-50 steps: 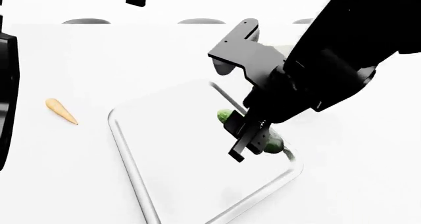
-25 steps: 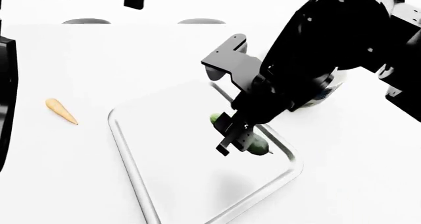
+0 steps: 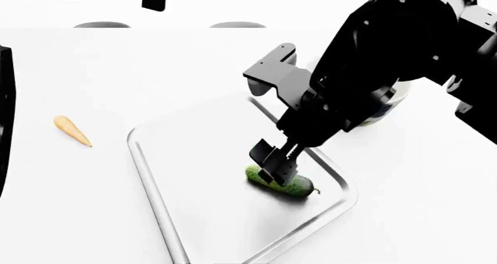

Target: Place the two vegetables and bowl onto the tray for setting up a vegetable dip station.

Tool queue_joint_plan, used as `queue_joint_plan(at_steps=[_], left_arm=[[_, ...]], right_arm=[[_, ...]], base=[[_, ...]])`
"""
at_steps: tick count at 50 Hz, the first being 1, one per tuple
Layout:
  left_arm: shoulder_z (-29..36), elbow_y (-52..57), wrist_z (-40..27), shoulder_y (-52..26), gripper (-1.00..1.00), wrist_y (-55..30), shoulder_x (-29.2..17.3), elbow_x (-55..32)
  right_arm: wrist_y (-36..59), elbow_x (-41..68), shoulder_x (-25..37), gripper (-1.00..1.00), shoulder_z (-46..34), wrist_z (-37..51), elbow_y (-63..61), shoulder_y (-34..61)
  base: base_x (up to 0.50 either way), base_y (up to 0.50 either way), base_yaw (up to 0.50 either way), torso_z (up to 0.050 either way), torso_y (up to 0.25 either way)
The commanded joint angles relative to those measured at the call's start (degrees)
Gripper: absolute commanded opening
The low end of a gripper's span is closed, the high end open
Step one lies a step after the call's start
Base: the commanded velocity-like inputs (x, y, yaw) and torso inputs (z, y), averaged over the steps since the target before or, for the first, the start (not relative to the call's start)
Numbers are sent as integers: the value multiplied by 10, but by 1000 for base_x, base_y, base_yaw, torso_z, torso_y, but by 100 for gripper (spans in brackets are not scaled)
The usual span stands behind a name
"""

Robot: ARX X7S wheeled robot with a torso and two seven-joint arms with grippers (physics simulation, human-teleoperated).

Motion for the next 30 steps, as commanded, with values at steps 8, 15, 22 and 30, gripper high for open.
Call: queue_joint_plan(at_steps=[8, 15, 22, 30], left_arm=[[-3, 3, -5, 3, 100, 0, -4, -5], [23, 3, 0, 2, 100, 0, -3, 3], [3, 15, -11, 5, 100, -3, -5, -7], [-15, 53, -31, 4, 100, -34, -18, -21]], right_arm=[[-6, -5, 4, 100, 4, -9, 4, 18], [-16, -23, 6, 100, 24, -38, 12, 61], [-40, -73, -17, 100, 14, -56, 102, 92], [-64, -108, -12, 100, 3, -16, 166, 103]], base=[[0, 0, 0, 0, 0], [0, 0, 0, 0, 0], [0, 0, 0, 0, 0], [0, 0, 0, 0, 0]])
